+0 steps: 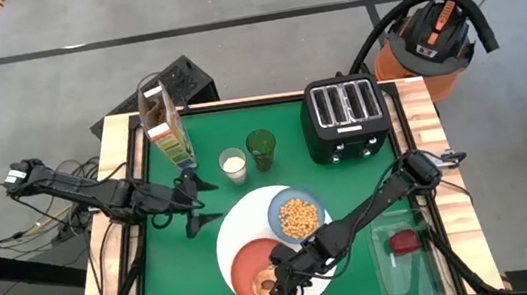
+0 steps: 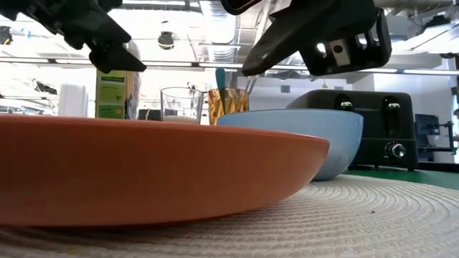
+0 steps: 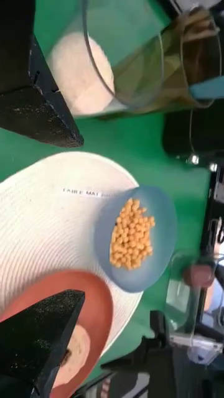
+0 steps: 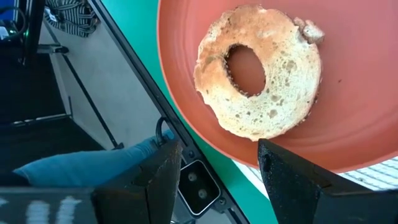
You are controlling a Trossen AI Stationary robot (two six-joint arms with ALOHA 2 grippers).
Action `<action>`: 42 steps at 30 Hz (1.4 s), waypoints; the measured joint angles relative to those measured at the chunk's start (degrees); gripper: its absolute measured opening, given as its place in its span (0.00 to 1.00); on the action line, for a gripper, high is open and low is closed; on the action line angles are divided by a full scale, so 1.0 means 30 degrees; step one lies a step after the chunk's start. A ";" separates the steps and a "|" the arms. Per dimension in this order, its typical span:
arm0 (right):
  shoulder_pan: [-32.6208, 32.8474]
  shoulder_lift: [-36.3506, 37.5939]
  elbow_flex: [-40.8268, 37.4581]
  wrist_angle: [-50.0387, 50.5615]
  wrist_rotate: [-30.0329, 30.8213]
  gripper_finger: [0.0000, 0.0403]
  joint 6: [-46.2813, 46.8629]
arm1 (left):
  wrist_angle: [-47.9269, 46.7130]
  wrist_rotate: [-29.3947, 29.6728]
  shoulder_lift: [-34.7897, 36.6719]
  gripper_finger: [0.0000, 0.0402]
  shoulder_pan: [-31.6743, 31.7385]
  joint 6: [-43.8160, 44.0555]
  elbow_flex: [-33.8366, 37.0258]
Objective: Arrange a breakfast setting
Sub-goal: Put the red apple from the transparent bin on the orange plate
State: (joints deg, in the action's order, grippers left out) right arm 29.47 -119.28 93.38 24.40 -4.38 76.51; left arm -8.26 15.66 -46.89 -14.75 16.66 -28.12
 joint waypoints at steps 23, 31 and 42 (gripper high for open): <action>0.0006 0.0000 0.0000 -0.0124 0.0044 0.58 0.0563 | -0.0237 0.0700 0.7604 0.94 -0.3378 -0.2837 0.3842; -0.0255 0.0000 0.0000 -0.0273 0.0067 0.58 0.0550 | 0.3261 0.0707 0.9285 0.94 -0.4108 -0.2765 0.6674; -0.0270 0.0000 0.0000 -0.0241 0.0025 0.58 0.0334 | 0.3490 0.2033 0.9648 0.94 -0.4105 -0.1653 0.8691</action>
State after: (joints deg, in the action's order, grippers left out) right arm 28.67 -119.28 93.38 23.68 -4.31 77.51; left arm 2.21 21.76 -17.95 -27.07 11.70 -2.04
